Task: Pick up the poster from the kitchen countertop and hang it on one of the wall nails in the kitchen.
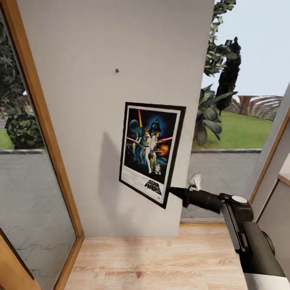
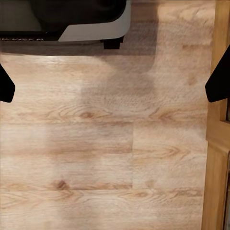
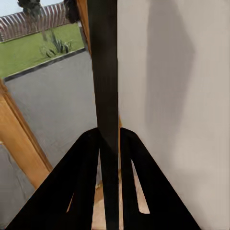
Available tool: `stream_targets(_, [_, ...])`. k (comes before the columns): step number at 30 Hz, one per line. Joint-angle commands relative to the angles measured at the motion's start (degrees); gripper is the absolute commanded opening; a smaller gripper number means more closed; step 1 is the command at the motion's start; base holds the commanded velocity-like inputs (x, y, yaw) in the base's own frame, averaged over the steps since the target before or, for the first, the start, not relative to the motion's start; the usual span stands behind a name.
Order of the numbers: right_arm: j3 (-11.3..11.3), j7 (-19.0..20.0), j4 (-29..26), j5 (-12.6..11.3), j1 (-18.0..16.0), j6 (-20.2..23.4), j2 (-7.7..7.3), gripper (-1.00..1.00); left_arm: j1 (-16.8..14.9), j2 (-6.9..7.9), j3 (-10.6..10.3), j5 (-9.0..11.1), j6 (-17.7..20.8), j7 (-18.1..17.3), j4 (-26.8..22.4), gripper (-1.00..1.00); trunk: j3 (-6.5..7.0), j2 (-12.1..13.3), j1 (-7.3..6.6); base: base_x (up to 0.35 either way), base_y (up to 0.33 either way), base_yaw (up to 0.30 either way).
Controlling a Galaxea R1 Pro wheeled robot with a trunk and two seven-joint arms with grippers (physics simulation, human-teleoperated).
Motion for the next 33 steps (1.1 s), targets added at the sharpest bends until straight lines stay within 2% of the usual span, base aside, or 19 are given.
stream_targets(1, [0.6,0.7,0.0,-0.1,-1.9,3.0,-0.01,-1.0,0.1,-0.01,0.1,0.0,-0.1,0.0,0.0,1.0,-0.01,0.0,0.02,0.0,0.0,0.0])
stream_targets(2, [0.8,0.8,0.0,-0.1,-2.9,4.1,-0.01,-1.0,0.0,-0.01,0.1,0.0,-0.1,0.0,0.0,1.0,-0.01,0.0,0.02,0.0,0.0,0.0])
stream_targets(3, [2.3,1.2,0.0,-0.2,-8.0,8.7,0.07,-1.0,0.0,-0.01,0.0,0.0,-0.1,0.0,0.1,1.0,-0.01,0.0,0.02,0.0,0.0,0.0])
stream_targets(6, [5.6,1.3,0.0,-0.2,-12.2,12.5,0.12,-1.0,0.0,-0.01,0.0,0.0,-0.1,0.0,0.1,1.0,-0.01,0.0,0.02,0.0,0.0,0.0])
stream_targets(7, [8.0,1.3,0.0,-0.2,-16.8,16.3,0.19,-1.0,0.0,-0.01,0.0,0.0,-0.1,0.0,0.1,1.0,-0.01,0.0,0.02,0.0,0.0,0.0])
stream_targets(9, [9.2,1.5,0.1,-0.6,-22.6,19.0,0.23,-1.0,0.0,-0.01,0.0,0.0,-0.1,0.0,0.1,1.0,-0.01,0.0,0.02,0.0,0.0,0.0])
stream_targets(12, [9.7,3.6,0.8,-0.8,-27.4,19.9,0.19,-1.0,0.0,-0.01,-0.1,0.0,-0.1,-0.1,0.1,1.0,-0.01,0.0,0.02,0.0,0.0,0.0])
stream_targets(14, [9.7,7.2,1.3,-0.8,-28.6,20.1,0.17,-1.0,0.0,-0.01,-0.1,0.0,-0.1,-0.1,0.1,1.0,-0.01,0.0,0.02,0.0,0.0,0.0])
stream_targets(15, [9.7,9.9,1.7,-0.7,-30.7,20.2,0.16,-1.0,0.0,-0.05,-0.1,-0.1,-0.1,-0.1,0.1,1.0,-0.01,0.0,0.02,0.0,0.0,0.0])
stream_targets(18, [9.5,11.7,3.4,-1.1,-34.0,20.3,0.21,-1.0,0.0,-0.03,-0.1,-0.1,-0.1,-0.1,0.1,1.0,-0.01,0.0,0.02,0.0,0.0,0.0])
stream_targets(24, [9.2,14.5,6.2,-2.7,-35.6,20.1,0.31,-1.0,0.0,-0.04,-0.2,-0.1,-0.1,-0.1,0.1,1.0,-0.01,0.0,0.02,0.0,0.0,0.0])
stream_targets(26, [9.2,15.1,8.0,-4.1,-35.8,20.1,0.28,-1.0,0.0,-0.04,-0.2,-0.1,-0.1,-0.1,0.1,1.0,-0.01,0.0,0.02,0.0,0.0,0.0])
stream_targets(27, [9.2,15.3,9.1,-5.7,-35.9,20.0,0.22,-1.0,0.0,-0.02,-0.2,-0.1,-0.1,-0.1,0.1,1.0,-0.01,0.0,0.02,0.0,0.0,0.0])
stream_targets(33, [9.3,15.6,11.2,-7.5,-35.9,19.9,0.06,-1.0,0.0,-0.02,-0.1,-0.1,-0.1,-0.1,0.1,1.0,-0.01,0.0,0.02,0.0,0.0,0.0])
